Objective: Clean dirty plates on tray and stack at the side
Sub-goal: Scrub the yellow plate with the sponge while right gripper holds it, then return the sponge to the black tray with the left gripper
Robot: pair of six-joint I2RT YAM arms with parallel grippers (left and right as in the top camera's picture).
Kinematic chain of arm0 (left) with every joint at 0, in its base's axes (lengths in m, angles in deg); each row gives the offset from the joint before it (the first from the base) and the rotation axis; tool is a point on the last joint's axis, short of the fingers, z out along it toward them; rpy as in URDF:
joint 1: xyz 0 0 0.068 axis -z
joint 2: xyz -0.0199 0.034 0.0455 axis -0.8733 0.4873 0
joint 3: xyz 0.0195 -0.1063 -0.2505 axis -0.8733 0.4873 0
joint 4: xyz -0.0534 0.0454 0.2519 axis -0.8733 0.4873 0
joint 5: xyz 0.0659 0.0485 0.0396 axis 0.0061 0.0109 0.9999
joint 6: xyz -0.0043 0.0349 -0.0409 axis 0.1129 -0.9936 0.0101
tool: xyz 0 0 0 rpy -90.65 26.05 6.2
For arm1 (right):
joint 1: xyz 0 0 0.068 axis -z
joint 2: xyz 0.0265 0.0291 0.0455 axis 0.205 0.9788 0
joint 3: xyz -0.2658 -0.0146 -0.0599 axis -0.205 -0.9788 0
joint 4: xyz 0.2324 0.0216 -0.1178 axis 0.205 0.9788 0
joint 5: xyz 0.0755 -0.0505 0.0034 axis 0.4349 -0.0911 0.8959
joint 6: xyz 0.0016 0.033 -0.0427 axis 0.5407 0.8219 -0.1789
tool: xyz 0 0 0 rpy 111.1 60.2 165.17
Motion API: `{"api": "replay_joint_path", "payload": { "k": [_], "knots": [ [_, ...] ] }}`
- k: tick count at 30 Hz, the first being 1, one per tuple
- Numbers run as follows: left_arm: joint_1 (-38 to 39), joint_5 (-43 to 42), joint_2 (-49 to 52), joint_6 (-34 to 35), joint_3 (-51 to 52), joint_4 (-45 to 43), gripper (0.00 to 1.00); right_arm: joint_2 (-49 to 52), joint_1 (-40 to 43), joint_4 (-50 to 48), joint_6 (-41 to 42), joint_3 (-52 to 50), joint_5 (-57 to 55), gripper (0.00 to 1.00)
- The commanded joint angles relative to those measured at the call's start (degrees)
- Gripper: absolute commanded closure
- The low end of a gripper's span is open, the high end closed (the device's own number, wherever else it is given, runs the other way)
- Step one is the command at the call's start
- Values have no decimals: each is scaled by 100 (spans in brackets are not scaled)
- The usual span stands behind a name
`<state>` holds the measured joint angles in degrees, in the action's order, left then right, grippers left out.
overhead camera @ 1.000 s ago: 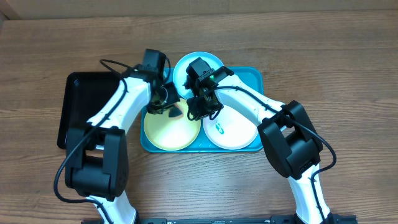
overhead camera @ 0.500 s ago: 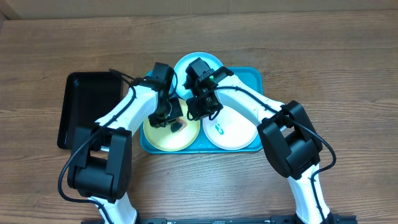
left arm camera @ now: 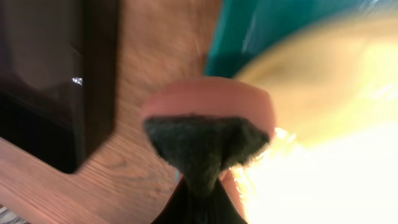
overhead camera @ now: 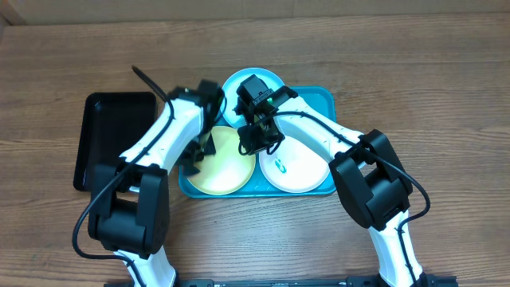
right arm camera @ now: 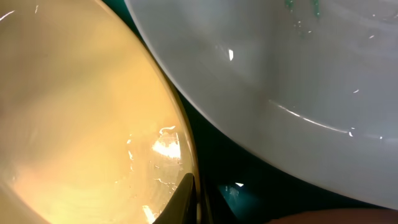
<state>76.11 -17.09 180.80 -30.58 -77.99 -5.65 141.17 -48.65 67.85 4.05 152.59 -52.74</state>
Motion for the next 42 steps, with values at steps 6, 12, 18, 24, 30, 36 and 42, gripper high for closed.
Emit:
{"api": "replay_joint_path", "payload": {
  "k": [6, 12, 18, 24, 30, 36, 42],
  "knots": [
    [-667, 234, -212, 459, -1440, 133, 96, 31, 13, 470, -22, 332, 31, 96],
    [-1838, -1169, -203, 63, -1386, 116, 96, -90, 11, 756, -22, 813, 9, 96],
    [-2765, -1561, -195, -636, -1346, 52, 96, -461, -160, 1029, -22, 1355, -623, 96],
    [-3119, -1556, -125, -1051, -1128, -245, 96, -671, -511, 1445, -20, 1840, -1770, 96],
    [-3362, -1558, -109, -1305, -391, -960, 96, -688, -863, 1803, 114, 2218, -2566, 96],
    [-3477, -1539, -101, -1305, 192, -1572, 96, -688, -1176, 2087, 153, 2490, -3397, 96],
    [-3560, -1495, -87, -1370, 205, -1766, 95, -688, -1423, 2494, 155, 2662, -4712, 96]
  ]
}}
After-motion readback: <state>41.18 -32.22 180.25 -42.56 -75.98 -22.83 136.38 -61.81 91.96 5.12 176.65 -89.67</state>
